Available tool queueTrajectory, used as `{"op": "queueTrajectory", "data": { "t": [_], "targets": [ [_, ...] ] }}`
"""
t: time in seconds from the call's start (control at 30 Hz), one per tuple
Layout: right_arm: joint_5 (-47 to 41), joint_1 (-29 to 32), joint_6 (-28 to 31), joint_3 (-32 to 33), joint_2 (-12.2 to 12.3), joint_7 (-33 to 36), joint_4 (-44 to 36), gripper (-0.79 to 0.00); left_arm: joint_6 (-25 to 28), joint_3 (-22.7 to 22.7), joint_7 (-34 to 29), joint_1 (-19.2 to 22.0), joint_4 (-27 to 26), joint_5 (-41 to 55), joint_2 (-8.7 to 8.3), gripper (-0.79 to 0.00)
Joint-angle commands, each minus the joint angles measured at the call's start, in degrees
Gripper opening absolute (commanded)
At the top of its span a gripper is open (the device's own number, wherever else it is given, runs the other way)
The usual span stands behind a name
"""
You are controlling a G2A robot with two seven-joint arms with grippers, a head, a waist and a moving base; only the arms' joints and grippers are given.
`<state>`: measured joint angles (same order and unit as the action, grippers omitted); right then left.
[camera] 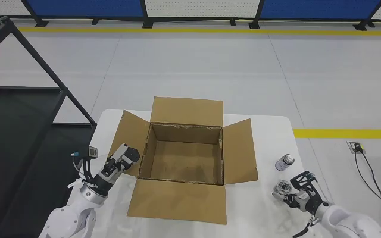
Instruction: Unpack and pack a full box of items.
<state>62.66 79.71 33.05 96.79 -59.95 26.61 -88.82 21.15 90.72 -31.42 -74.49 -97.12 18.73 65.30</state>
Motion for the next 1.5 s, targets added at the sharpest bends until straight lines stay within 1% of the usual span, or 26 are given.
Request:
{"op": "queueTrajectory", "data": {
  "t": [0.0,0.03,0.07,0.3,0.53,0.77,0.87,1.13,1.27,1.4,1.43,1.47],
  "targets": [
    [-0.02,-0.08,-0.09,-0.1,0.06,0.04,0.06,-0.659,0.0,0.0,0.0,0.0,0.0,0.0,0.0,0.0],
    [-0.01,-0.1,-0.16,-0.13,0.09,0.11,0.09,-0.739,0.0,0.0,0.0,0.0,0.0,0.0,0.0,0.0],
    [-0.07,-0.1,-0.18,-0.16,0.12,0.1,0.06,-0.785,0.0,0.0,0.0,0.0,0.0,0.0,0.0,0.0],
    [-2.05,0.55,0.85,1.03,0.4,-2.3,-0.51,-0.785,0.0,0.0,0.0,0.0,0.0,0.0,0.0,0.0],
    [-5.53,2.05,1.94,3.38,0.75,-3.68,-3.16,-0.785,0.0,0.0,0.0,0.0,0.0,0.0,0.0,0.0],
    [-6.28,2.22,1.98,3.46,1.09,-1.09,-4.76,-0.785,0.0,0.0,0.0,0.0,0.0,0.0,0.0,0.0],
    [-7.17,0.92,1.93,2.65,1.17,0.28,-3.59,-0.785,0.0,0.0,0.0,0.0,0.0,0.0,0.0,0.0],
    [-9.25,-0.9,3.03,1.58,1.42,0.8,-0.95,-0.785,0.0,0.0,0.0,0.0,0.0,0.0,0.0,0.0],
    [-9.09,-1.87,3.2,0.66,1.62,2.84,0.25,-0.785,0.0,0.0,0.0,0.0,0.0,0.0,0.0,0.0],
    [-8.91,-2.83,3.48,-0.19,1.75,3.26,1.65,-0.785,0.0,0.0,0.0,0.0,0.0,0.0,0.0,0.0],
    [-8.78,-3.05,3.4,-0.39,1.78,3.34,1.9,-0.779,0.0,0.0,0.0,0.0,0.0,0.0,0.0,0.0],
    [-8.73,-3.22,3.47,-0.64,1.81,3.44,2.1,-0.708,0.0,0.0,0.0,0.0,0.0,0.0,0.0,0.0]
  ]
}}
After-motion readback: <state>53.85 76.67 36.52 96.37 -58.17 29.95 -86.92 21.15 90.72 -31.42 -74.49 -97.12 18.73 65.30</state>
